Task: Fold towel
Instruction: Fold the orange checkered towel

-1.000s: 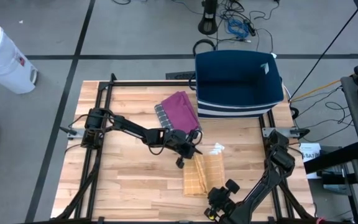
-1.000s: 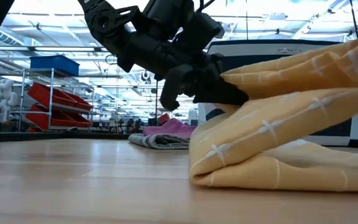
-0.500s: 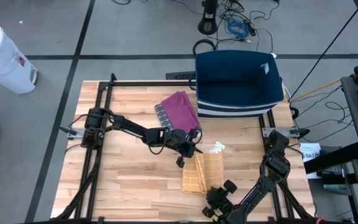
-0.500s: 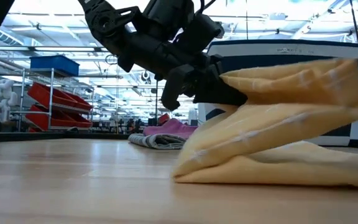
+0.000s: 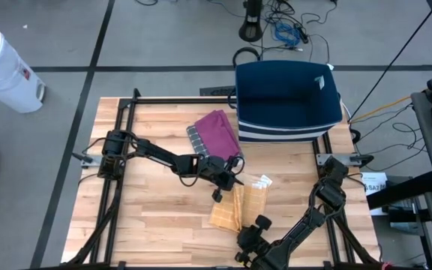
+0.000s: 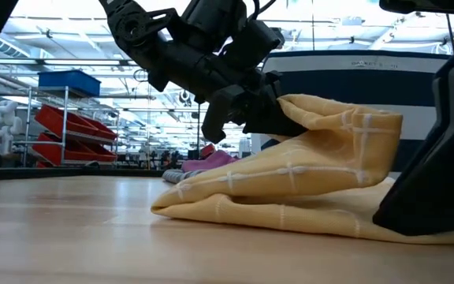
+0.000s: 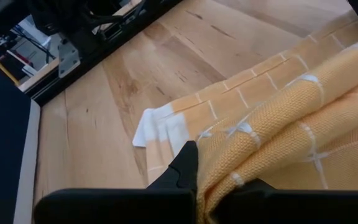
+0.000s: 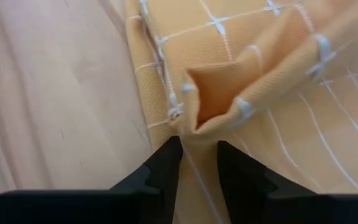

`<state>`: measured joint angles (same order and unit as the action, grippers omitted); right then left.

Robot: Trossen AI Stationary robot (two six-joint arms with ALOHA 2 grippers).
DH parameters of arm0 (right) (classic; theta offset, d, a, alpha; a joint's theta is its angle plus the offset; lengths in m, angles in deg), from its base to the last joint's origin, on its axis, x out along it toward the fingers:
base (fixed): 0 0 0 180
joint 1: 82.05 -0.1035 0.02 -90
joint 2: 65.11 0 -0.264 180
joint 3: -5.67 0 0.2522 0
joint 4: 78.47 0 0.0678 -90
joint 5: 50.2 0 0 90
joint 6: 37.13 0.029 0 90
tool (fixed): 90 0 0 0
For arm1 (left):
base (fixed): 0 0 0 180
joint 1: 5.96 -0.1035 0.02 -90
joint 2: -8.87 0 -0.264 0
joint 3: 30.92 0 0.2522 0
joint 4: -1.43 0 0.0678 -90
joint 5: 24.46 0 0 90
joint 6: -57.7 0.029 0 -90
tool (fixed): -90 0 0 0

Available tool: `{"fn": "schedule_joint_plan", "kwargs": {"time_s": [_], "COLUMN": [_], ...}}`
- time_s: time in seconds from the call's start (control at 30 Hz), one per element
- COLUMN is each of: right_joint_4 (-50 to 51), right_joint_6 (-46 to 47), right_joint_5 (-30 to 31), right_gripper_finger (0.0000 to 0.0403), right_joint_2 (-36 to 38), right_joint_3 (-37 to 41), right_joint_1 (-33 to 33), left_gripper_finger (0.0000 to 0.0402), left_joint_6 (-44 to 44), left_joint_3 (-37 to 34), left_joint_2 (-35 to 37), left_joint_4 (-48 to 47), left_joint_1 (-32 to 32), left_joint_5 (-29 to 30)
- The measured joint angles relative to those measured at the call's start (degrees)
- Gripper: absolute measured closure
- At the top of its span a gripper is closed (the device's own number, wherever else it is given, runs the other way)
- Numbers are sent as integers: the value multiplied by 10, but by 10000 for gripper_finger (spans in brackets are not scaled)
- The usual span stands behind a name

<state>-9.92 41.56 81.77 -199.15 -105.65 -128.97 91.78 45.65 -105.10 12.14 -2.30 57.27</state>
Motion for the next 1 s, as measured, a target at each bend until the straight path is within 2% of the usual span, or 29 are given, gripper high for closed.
{"fn": "schedule_joint_plan", "kwargs": {"time_s": [0.13, 0.33, 0.5, 0.6, 0.7, 0.77, 0.9, 1.0], "right_joint_4": [5, 16, 60, 94, 90, 68, 43, 62], "right_joint_6": [-2, 4, 56, 108, 121, 103, 36, 35], "right_joint_5": [-6, -47, -50, -4, 97, 144, 143, 143], "right_gripper_finger": [305, 305, 291, 268, 241, 224, 198, 189], "right_joint_2": [5, 51, 76, 91, 94, 93, 84, 85], "right_joint_3": [0, 1, 1, 1, 1, 1, 1, 0], "right_joint_1": [0, -17, -41, -55, -52, -34, 10, 39], "left_gripper_finger": [399, 399, 399, 399, 399, 399, 399, 399], "left_joint_6": [0, 3, 7, 7, 7, 7, 4, 4], "left_joint_3": [0, 0, 0, 0, 0, 0, 0, 0], "left_joint_2": [0, 0, 0, 0, 0, 0, 0, 0], "left_joint_4": [0, -3, -10, -15, -14, -14, -14, -15], "left_joint_1": [0, 0, 0, 0, 0, 0, 1, 3], "left_joint_5": [1, 2, 2, 2, 2, 2, 3, 3]}}
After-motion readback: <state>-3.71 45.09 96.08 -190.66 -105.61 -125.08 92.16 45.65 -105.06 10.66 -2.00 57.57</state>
